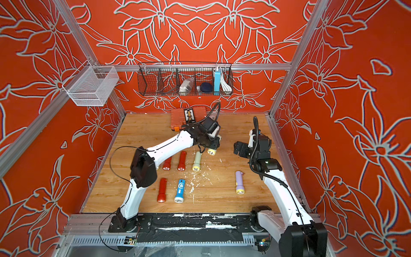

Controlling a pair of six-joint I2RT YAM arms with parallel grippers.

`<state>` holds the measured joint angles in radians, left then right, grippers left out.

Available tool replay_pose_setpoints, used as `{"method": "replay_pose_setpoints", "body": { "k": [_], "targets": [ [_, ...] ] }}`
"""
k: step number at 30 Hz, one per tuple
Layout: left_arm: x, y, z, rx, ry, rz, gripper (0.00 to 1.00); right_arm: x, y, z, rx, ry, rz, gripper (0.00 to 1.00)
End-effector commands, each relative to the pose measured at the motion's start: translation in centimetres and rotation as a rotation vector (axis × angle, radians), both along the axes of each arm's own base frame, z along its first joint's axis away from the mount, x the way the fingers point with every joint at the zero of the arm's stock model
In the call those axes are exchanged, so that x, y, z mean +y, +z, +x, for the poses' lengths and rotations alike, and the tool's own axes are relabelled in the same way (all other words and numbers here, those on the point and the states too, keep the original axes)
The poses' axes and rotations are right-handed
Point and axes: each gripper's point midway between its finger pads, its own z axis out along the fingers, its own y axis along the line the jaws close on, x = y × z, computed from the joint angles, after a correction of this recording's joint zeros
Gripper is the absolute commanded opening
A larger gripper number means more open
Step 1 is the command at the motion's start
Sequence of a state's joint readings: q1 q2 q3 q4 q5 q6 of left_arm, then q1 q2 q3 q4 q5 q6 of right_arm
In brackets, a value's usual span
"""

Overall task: Close the plug at the bottom of the flashlight
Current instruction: Pick up the flashlight from the center of the board.

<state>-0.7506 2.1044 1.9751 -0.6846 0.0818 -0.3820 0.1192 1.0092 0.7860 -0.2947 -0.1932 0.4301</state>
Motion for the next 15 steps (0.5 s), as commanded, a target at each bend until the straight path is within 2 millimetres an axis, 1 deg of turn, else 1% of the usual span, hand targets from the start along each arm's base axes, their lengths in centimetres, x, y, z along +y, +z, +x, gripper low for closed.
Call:
{"method": "replay_pose_setpoints", "body": {
  "k": [1, 4, 8, 11, 15],
  "targets": [
    [0.3, 5.0, -1.0, -0.109, -0.040, -0.109, 0.00, 1.4, 2.6, 0.1, -0.076, 0.065, 0.041, 0.98],
    [1.6, 7.1, -2.1, -0.176, -0.058, -0.147, 0.00, 2.8, 3.6, 0.3, -0.113, 0.137, 0.087, 0.98],
    [3.2, 9.4, -4.2, -0.217, -0.086, -0.211, 0.00, 4.9, 4.3, 0.6, -0.114, 0.234, 0.174, 0.98],
    [4.6, 10.9, -5.8, -0.252, -0.104, -0.285, 0.00, 6.2, 5.0, 0.7, -0.124, 0.294, 0.238, 0.95],
    [6.5, 12.0, -8.2, -0.295, -0.179, -0.402, 0.00, 7.9, 5.9, 0.9, -0.131, 0.374, 0.331, 0.91]
  ]
}}
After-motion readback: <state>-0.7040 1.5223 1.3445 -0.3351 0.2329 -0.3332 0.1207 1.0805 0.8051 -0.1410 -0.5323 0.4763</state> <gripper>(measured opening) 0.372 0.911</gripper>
